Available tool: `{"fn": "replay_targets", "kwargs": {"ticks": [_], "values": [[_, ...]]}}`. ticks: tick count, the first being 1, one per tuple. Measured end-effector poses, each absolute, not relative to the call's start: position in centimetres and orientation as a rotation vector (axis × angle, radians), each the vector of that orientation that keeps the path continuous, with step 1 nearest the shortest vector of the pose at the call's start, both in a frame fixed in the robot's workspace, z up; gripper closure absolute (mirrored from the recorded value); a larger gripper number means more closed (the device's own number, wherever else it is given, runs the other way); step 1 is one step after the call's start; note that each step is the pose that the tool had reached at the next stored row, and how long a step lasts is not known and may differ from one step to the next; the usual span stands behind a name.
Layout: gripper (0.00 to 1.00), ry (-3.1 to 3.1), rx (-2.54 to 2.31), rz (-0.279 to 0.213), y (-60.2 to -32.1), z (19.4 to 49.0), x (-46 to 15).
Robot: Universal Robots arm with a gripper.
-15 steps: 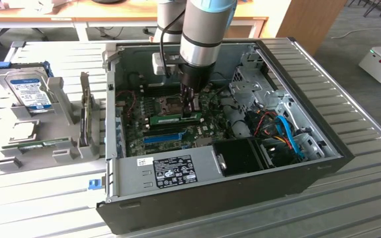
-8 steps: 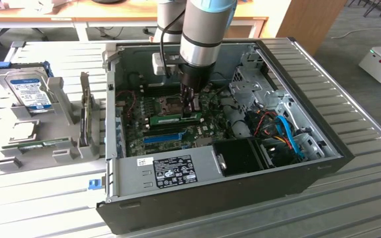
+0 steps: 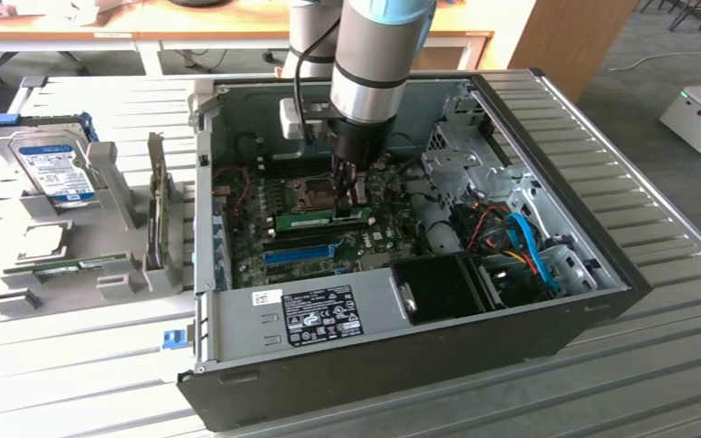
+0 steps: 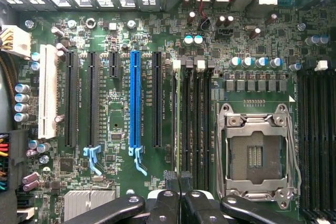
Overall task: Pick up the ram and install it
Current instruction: 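Insert the ram into the slot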
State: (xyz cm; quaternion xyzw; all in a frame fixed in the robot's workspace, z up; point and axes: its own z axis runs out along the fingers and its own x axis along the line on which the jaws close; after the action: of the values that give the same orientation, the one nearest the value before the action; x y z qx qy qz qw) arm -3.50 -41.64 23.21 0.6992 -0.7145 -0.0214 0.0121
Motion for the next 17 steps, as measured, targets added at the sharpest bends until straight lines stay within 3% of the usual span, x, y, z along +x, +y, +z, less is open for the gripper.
{"fn": "replay_targets", "kwargs": {"ticks": [17], "values": [[0.88, -2.228, 2.180, -0.067, -41.56, 23.18, -3.50]]}}
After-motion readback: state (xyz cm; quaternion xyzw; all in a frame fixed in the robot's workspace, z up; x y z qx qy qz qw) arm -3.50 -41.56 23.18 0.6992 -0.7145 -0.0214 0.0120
